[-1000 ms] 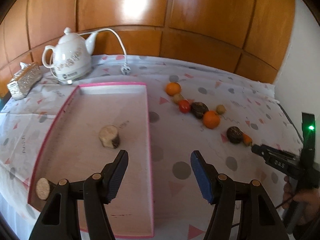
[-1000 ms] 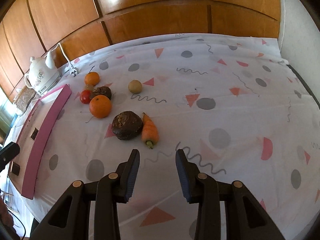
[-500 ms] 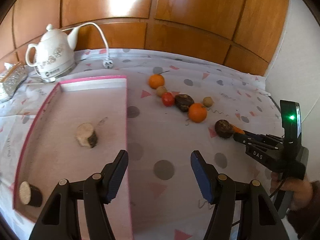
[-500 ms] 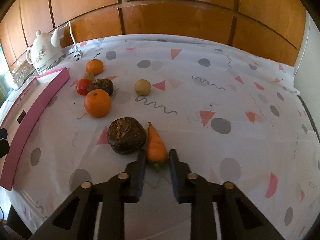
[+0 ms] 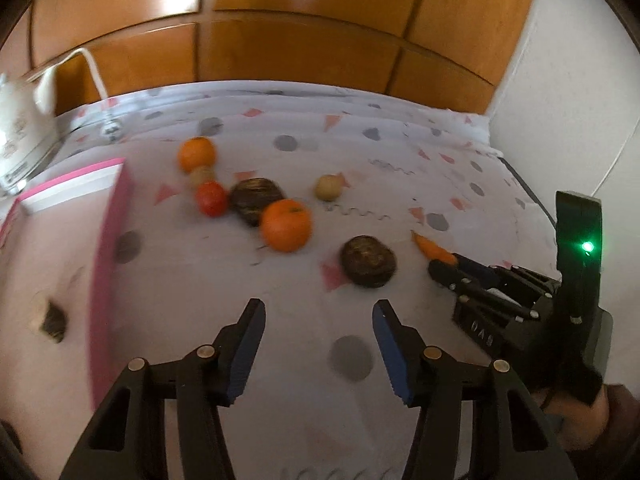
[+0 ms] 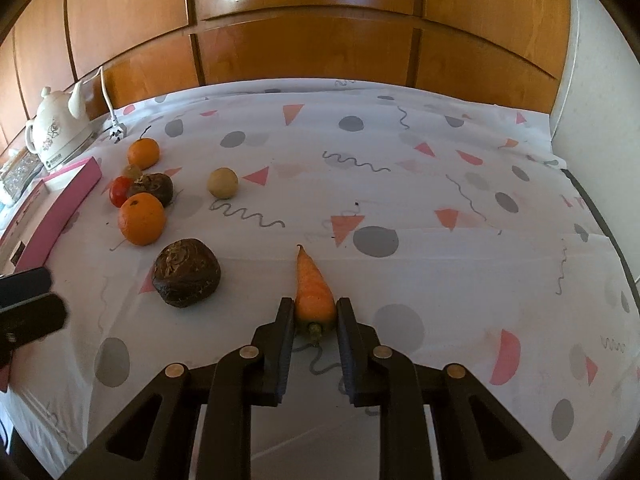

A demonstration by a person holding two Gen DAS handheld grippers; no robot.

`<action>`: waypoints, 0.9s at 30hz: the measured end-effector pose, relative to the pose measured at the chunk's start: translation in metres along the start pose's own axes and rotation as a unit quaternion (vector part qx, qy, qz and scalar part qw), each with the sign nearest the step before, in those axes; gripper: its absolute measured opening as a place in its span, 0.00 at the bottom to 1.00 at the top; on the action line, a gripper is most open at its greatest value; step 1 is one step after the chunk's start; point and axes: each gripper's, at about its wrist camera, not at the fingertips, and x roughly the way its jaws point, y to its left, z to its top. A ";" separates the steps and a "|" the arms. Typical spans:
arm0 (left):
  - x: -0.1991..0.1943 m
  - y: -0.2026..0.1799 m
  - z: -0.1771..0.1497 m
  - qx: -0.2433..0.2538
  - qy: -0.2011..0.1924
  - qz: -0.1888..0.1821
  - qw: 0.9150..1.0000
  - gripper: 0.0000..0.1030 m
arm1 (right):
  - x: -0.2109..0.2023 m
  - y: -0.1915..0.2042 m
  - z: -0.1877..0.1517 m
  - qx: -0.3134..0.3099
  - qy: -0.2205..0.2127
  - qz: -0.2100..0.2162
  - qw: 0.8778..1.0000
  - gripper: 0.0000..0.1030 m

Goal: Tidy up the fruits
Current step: 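Move the right tool to the carrot and close on it, then grasp the dark brown round fruit with the left tool while the right tool holds the carrot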

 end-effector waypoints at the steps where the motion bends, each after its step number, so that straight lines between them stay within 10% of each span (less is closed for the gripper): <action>1: 0.003 -0.003 0.002 0.002 0.001 -0.002 1.000 0.55 | 0.000 0.000 0.000 -0.001 -0.001 0.001 1.000 0.20; 27: 0.063 -0.031 0.022 0.019 0.024 0.016 0.999 0.44 | -0.002 -0.009 -0.005 0.010 -0.024 0.032 0.999 0.20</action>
